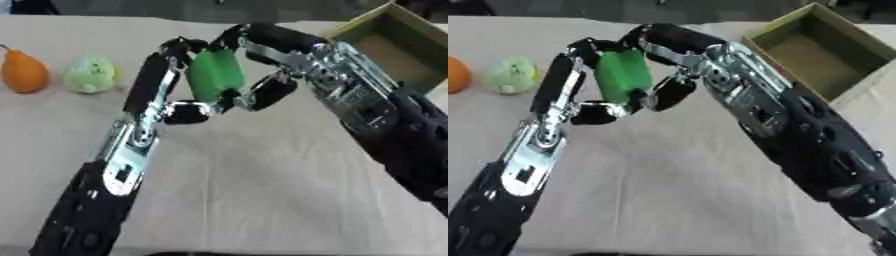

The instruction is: Pick up the objects with one hand, pass them to the other hand, and then place them into the box on the other side of the table.

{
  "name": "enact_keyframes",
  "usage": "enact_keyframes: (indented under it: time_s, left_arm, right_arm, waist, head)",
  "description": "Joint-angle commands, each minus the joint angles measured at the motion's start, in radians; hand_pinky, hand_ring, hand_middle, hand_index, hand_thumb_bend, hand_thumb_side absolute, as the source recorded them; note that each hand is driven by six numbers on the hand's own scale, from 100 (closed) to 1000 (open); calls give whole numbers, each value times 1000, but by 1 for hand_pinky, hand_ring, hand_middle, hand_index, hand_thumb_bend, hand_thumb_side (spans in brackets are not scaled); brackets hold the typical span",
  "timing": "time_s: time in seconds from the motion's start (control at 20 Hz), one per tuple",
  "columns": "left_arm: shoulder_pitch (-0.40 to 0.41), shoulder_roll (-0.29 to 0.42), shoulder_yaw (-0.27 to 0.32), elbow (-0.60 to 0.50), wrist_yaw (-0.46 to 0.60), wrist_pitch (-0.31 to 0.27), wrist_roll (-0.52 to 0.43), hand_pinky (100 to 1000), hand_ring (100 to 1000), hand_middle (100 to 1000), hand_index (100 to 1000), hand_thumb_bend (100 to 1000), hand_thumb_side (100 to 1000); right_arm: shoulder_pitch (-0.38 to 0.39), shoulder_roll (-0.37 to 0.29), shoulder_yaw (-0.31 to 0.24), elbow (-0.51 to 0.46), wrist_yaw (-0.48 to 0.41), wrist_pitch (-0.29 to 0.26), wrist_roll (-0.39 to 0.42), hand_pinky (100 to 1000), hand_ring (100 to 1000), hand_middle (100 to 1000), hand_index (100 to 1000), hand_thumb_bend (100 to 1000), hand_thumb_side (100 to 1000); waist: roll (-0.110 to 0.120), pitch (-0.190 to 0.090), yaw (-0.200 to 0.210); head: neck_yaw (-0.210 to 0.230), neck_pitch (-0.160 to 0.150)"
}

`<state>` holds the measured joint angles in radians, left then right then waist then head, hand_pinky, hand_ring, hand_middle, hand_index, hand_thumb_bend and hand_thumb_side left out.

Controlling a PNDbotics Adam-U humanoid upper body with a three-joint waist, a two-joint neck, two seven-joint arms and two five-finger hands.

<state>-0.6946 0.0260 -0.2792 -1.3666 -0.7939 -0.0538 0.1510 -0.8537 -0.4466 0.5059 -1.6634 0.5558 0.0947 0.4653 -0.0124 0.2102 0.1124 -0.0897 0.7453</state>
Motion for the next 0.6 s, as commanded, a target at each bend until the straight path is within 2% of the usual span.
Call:
enact_keyframes:
  time_s: [0.05,0.45,0.6]
  left_arm:
    - [-13,16,18,-3,-10,15,25,623,603,658,809,775,239]
    - [24,73,18,0,6,12,24,616,595,644,799,755,258]
    - [51,114,22,-8,24,21,23,613,592,640,795,738,268]
  right_arm:
    - [-12,-30,-17,-26,-11,2,0,930,752,461,633,100,100]
    - [5,-79,-62,-60,-36,32,-26,937,760,468,642,100,100]
    - [31,-107,-104,-84,-66,59,-50,944,763,472,651,100,100]
  waist:
    - [3,-26,-2]
    - [8,-28,-8]
    - [11,-27,-9]
  head:
    - [-3,1]
    - [-10,0]
    - [-18,-2]
